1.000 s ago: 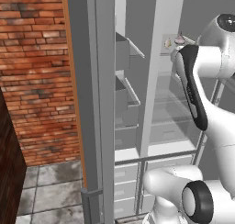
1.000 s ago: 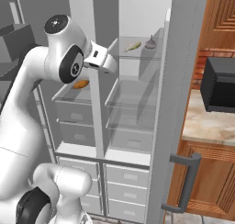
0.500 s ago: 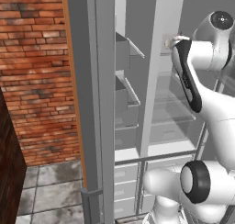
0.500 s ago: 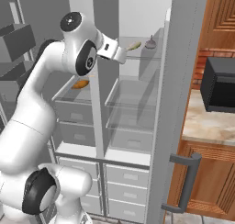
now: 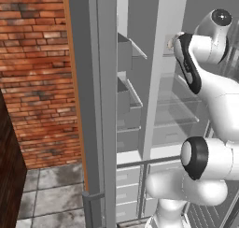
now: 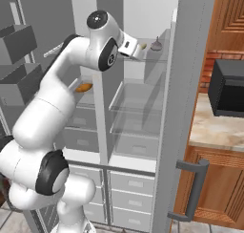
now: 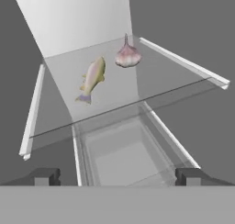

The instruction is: There's a fish in the fridge that needs to be moved to the freezer for freezing. Pick up the fish from the fridge, place it on any shelf in the freezer, and close the fridge and freezer doors when done.

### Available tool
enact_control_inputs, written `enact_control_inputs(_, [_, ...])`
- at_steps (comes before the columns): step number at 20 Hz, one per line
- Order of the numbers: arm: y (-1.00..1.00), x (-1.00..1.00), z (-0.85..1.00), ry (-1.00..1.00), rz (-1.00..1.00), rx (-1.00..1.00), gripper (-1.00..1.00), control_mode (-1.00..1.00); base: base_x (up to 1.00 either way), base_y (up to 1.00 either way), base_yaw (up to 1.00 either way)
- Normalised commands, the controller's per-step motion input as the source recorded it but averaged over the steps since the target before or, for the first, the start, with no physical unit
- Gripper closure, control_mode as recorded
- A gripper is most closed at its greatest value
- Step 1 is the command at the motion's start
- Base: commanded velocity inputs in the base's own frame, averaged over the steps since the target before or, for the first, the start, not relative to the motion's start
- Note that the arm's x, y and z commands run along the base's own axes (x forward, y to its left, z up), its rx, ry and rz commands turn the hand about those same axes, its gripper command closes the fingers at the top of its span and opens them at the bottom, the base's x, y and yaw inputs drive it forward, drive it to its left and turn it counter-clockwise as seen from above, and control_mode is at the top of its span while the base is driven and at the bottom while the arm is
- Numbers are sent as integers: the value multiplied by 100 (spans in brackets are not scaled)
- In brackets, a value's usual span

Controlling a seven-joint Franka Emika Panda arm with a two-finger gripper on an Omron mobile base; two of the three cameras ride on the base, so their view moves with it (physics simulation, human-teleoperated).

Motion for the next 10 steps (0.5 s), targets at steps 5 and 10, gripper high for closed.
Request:
enact_control_inputs(5, [0, 64, 0, 6, 3, 1, -100, -100, 0, 0, 0])
enact_control_inputs(10, [-9, 56, 0, 4, 9, 8, -100, -100, 0, 0, 0])
